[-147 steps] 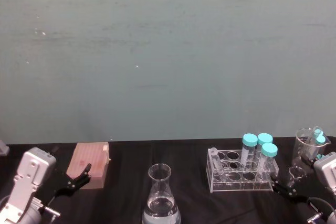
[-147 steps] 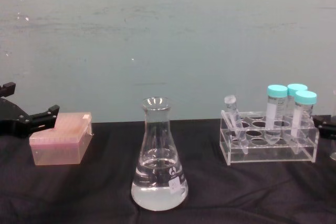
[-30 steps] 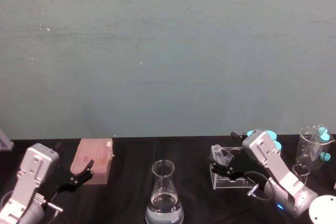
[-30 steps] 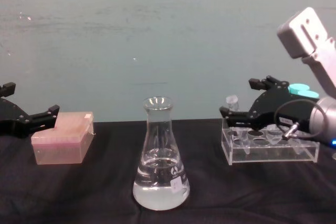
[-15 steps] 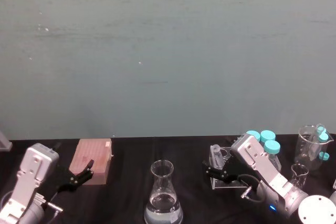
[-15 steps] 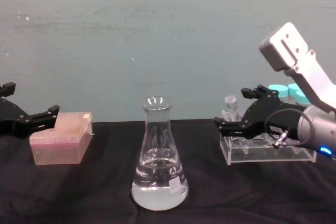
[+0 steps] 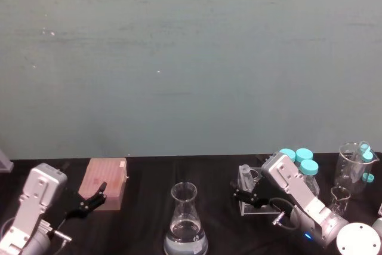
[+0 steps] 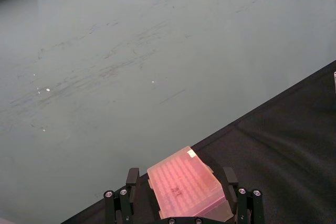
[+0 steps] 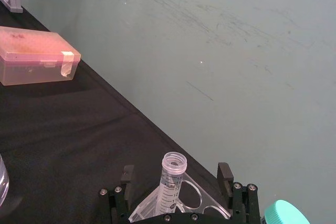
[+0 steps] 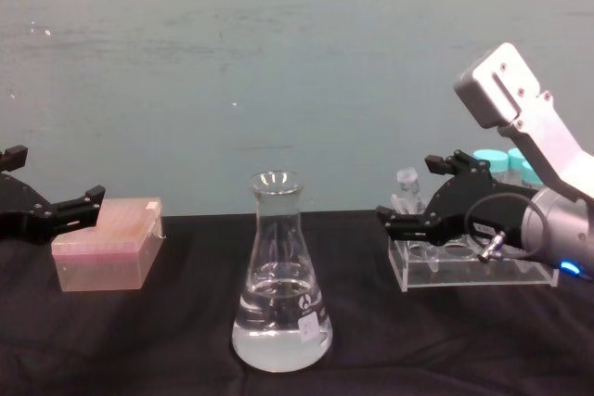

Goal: Pour the liquid from the test tube into the beaker using one hand.

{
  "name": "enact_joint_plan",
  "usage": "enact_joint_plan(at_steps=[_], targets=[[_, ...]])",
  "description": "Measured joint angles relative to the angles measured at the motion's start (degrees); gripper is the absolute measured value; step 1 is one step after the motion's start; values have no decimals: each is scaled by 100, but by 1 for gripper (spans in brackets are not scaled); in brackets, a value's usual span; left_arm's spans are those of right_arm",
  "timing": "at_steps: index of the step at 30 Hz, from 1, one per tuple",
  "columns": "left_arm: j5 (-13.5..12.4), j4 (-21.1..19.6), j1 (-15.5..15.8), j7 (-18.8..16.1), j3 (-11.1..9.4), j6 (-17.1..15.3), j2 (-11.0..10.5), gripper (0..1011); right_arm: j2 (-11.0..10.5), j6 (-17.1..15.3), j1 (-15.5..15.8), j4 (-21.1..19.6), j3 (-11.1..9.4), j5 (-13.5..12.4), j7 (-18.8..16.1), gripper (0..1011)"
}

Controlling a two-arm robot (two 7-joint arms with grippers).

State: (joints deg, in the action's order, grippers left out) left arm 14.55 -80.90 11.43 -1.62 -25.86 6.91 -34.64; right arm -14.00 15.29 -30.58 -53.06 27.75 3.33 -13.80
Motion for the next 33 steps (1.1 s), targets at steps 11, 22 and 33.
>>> enact_joint_plan(at_steps=[11, 22, 33], targets=[[0, 0, 0, 0, 0, 0, 0, 1000, 81, 28, -21, 111, -117, 37, -90, 1000], [0, 0, 0, -1, 0, 0, 0, 1000, 71, 28, -21, 100, -98, 35, -86, 935], [0, 0, 0, 0, 0, 0, 0, 1000, 66, 27, -19, 93, -90, 35, -81, 640]])
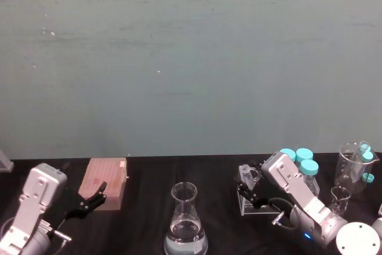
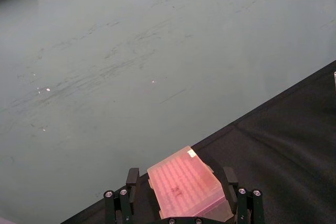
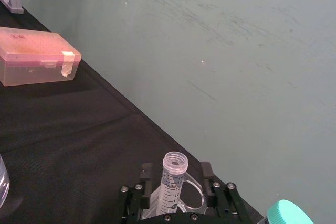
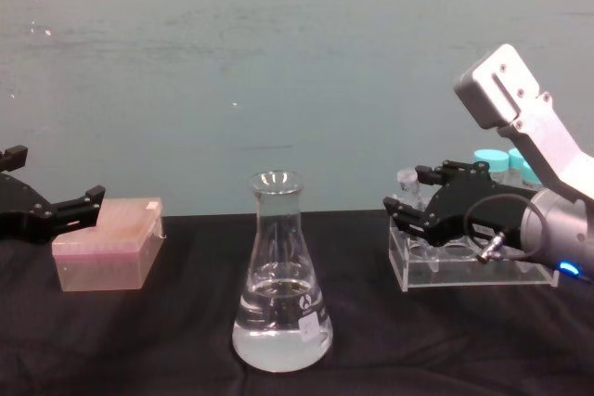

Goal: Pour the liquid from the test tube into the beaker using one hand.

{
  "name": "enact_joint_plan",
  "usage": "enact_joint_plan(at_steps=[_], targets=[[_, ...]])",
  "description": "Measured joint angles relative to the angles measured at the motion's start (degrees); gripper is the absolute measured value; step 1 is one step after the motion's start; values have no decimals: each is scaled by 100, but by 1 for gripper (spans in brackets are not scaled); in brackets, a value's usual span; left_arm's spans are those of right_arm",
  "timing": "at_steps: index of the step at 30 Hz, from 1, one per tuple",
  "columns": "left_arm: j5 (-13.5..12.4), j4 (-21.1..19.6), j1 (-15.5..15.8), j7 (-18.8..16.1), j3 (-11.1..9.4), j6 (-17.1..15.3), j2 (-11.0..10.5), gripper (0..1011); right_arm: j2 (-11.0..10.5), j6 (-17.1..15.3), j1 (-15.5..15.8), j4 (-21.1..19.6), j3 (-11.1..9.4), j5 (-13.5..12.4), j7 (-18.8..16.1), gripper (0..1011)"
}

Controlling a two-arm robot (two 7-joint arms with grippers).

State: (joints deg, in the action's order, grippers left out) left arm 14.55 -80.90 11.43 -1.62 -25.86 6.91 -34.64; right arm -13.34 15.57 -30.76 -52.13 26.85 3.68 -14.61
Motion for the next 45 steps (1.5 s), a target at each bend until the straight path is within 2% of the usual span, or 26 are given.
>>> enact_joint_plan(at_steps=[5, 11, 13, 37, 45], targets=[[0, 0, 0, 0, 0, 0, 0, 1000, -3, -2, 0, -3, 3, 0, 2, 435], [0, 0, 0, 0, 0, 0, 0, 1000, -4, -5, 0, -5, 5, 0, 4, 261], [0, 0, 0, 0, 0, 0, 0, 1000, -4, -5, 0, -5, 5, 0, 6, 231], [0, 0, 0, 0, 0, 0, 0, 1000, -4, -7, 0, -5, 4, 1, 9, 224], [0, 0, 0, 0, 0, 0, 0, 1000, 6, -78, 106, -136, -156, 10, -60, 224]])
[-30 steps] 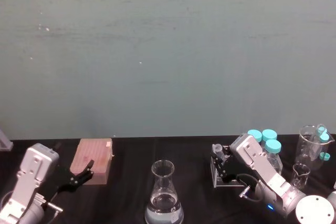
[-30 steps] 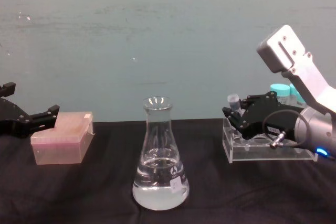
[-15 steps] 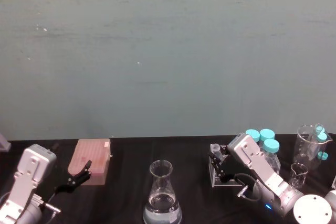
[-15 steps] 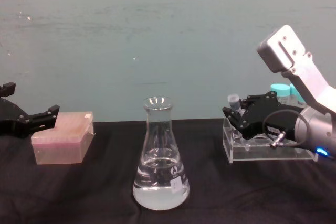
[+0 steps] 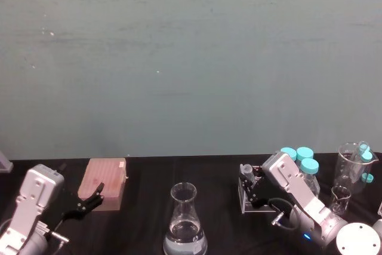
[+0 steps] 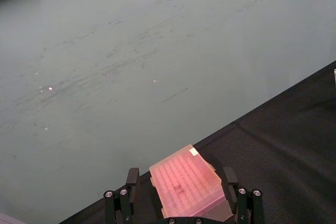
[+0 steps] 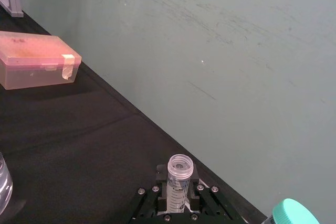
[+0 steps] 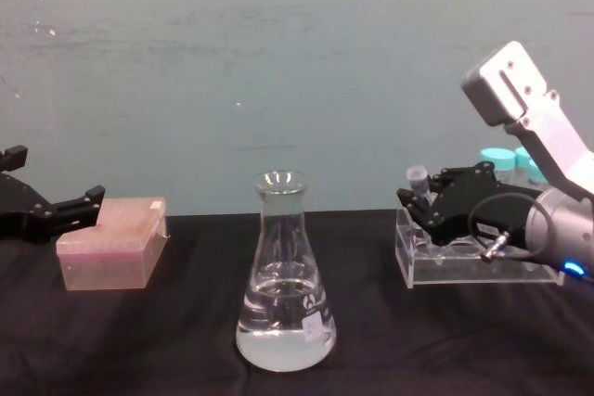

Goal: Pour the liquid from the test tube into the beaker using one hand.

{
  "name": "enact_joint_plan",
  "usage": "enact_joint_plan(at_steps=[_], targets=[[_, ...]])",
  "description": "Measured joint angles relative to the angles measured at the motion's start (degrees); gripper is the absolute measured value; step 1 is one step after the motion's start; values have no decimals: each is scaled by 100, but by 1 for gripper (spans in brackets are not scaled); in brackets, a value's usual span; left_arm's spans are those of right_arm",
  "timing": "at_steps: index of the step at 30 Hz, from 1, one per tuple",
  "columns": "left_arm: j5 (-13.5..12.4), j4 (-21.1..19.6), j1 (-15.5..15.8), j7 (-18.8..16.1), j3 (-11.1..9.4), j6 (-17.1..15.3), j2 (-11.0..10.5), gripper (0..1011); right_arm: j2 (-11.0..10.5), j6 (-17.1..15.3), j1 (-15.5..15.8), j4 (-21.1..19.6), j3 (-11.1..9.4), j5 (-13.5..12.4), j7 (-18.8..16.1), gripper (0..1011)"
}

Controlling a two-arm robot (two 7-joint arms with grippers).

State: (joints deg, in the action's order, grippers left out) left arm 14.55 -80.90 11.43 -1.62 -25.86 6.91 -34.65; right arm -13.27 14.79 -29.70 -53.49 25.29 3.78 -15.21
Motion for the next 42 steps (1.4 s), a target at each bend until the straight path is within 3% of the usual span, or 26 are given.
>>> enact_joint_plan(at_steps=[19, 42], targets=[[0, 0, 0, 0, 0, 0, 0, 1000, 79, -213, 200, -237, -366, -156, -327, 224], [0, 0, 0, 0, 0, 0, 0, 1000, 74, -6, 340, -552, -546, -171, -315, 223]])
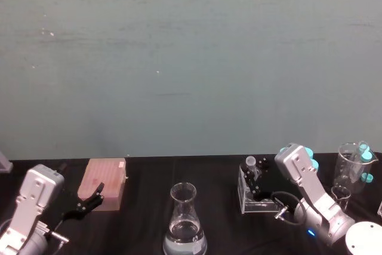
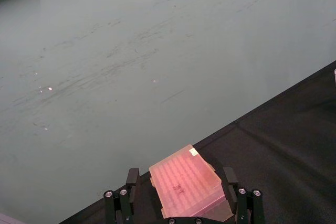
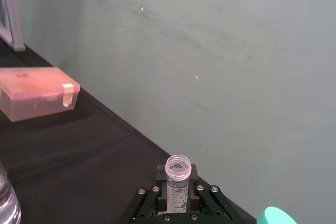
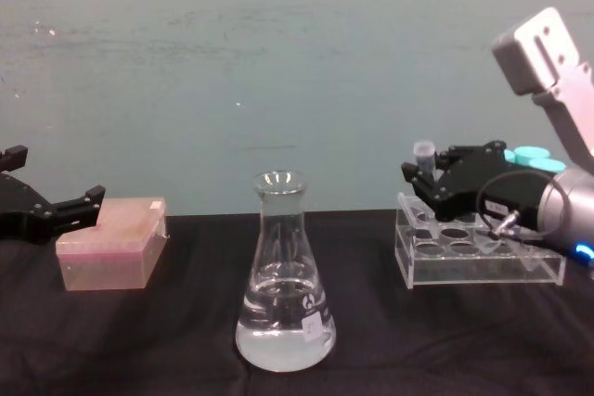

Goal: Pour the liquid from the test tube into the beaker using one hand.

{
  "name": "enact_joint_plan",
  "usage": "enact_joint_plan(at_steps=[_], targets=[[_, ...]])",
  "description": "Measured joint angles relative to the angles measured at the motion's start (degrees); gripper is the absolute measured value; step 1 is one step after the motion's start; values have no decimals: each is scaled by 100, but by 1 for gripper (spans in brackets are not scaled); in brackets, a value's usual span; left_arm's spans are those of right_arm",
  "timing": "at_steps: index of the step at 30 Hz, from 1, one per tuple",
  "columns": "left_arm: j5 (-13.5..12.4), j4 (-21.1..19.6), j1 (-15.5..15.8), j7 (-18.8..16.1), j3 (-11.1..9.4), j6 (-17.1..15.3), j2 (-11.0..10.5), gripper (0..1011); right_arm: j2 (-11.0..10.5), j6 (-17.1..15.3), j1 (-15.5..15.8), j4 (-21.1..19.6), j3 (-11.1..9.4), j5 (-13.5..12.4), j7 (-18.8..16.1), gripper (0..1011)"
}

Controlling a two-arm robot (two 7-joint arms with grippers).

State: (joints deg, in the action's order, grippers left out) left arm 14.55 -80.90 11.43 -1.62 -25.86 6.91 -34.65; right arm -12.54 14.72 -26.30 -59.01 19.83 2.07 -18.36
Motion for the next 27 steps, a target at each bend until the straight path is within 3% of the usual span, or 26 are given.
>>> enact_joint_plan(at_steps=[18, 23, 27], targets=[[0, 0, 0, 0, 0, 0, 0, 1000, -178, -283, 214, -1076, -131, -429, -316, 224], [0, 0, 0, 0, 0, 0, 0, 1000, -235, -132, 135, -1138, 17, -267, -325, 223], [0, 0, 0, 0, 0, 0, 0, 1000, -271, 89, -5, -1097, 234, 55, -301, 223]])
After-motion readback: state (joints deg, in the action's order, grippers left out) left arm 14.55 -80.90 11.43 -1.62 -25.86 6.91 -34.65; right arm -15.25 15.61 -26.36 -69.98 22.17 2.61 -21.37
